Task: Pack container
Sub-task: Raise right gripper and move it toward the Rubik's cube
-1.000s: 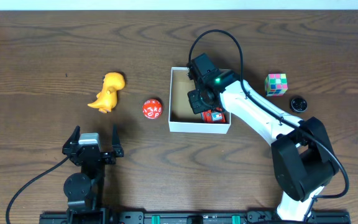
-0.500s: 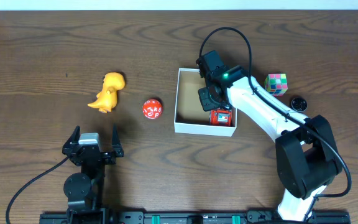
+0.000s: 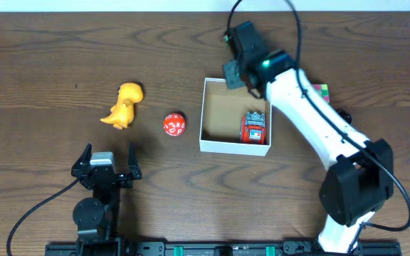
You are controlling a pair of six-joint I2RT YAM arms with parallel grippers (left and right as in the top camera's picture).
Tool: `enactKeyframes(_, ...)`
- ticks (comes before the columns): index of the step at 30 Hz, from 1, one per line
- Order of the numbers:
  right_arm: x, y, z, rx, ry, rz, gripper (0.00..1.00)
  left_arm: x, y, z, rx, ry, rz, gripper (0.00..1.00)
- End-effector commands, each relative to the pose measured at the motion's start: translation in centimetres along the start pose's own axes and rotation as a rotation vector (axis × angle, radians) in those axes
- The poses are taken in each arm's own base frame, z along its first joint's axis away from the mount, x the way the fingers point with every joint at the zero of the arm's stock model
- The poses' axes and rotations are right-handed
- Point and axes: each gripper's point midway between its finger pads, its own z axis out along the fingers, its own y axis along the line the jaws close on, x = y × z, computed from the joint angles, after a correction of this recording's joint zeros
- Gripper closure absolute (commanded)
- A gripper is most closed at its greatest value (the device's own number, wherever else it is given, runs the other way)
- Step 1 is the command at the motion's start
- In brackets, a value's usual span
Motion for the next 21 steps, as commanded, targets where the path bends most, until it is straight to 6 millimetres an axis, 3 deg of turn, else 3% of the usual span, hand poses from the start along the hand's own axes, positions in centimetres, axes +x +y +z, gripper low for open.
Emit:
enactKeyframes(1,-2.7,-7.7,-2.7,0.234,-0.050,0.070,0.64,1.5,-0.3,0.1,0.015,0.046,-0.001,0.02)
enactKeyframes(5,-1.3,-14.1,-4.4,0.331,0.052,0.144,0.38,1.5,-0.3,0.1,0.015,0.046,-0.002,0.02)
enactKeyframes(8,1.0,-18.3,-4.5,0.337,0.154,0.190,0.30,1.5,-0.3,0.1,0.015,0.045,-0.001,0.02)
enactKeyframes(16,3.9,-26.1,-4.4,0.302,0.230,0.278,0.22,1.5,-0.3,0.1,0.015,0.045,-0.002,0.02)
enactKeyframes(21,4.5,-27.3,-3.3,0.216,0.223,0.258,0.22,1.5,-0.3,0.1,0.015,0.045,-0.002,0.02)
